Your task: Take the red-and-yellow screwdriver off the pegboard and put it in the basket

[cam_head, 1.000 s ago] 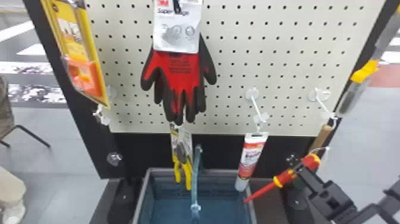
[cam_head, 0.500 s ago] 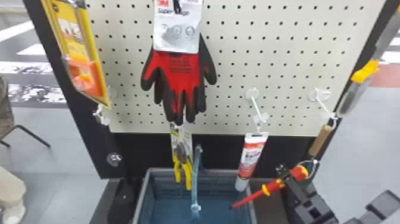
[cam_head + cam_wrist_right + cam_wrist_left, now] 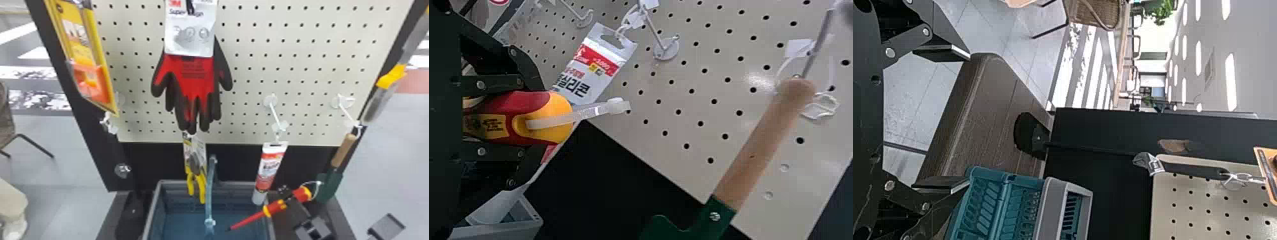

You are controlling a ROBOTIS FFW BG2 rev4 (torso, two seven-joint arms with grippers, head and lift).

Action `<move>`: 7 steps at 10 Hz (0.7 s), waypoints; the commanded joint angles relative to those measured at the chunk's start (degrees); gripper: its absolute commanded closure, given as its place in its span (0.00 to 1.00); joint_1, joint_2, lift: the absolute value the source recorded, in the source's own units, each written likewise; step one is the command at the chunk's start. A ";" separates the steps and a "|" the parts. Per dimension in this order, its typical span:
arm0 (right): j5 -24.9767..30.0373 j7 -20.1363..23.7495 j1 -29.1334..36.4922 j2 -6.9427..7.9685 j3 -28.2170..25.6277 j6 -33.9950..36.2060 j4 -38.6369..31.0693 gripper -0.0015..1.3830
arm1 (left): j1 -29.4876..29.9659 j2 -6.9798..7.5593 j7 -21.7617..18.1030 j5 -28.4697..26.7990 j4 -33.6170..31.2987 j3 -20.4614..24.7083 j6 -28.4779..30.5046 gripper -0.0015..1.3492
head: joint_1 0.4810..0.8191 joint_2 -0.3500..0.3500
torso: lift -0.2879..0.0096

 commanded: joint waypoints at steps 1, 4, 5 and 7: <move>-0.25 -0.28 -0.13 -0.12 1.65 0.00 1.03 0.86 | -0.12 0.05 -0.08 0.09 0.14 0.00 0.00 0.29 | 0.20 0.50 | 0.63; -0.34 -0.37 -1.36 -0.30 4.02 -1.23 4.83 0.86 | -0.12 0.13 -0.17 0.17 0.28 0.00 0.00 0.29 | 0.20 0.50 | 0.63; -0.42 -0.37 -2.46 -0.56 5.17 -1.50 6.38 0.86 | -0.37 0.22 -0.26 0.17 0.28 -0.09 -0.09 0.29 | 0.20 0.50 | 0.63; -0.86 -0.37 -4.93 -1.26 7.36 -1.76 9.19 0.86 | -1.11 0.57 -0.26 0.53 0.85 -0.62 -0.35 0.29 | 0.20 0.50 | 0.63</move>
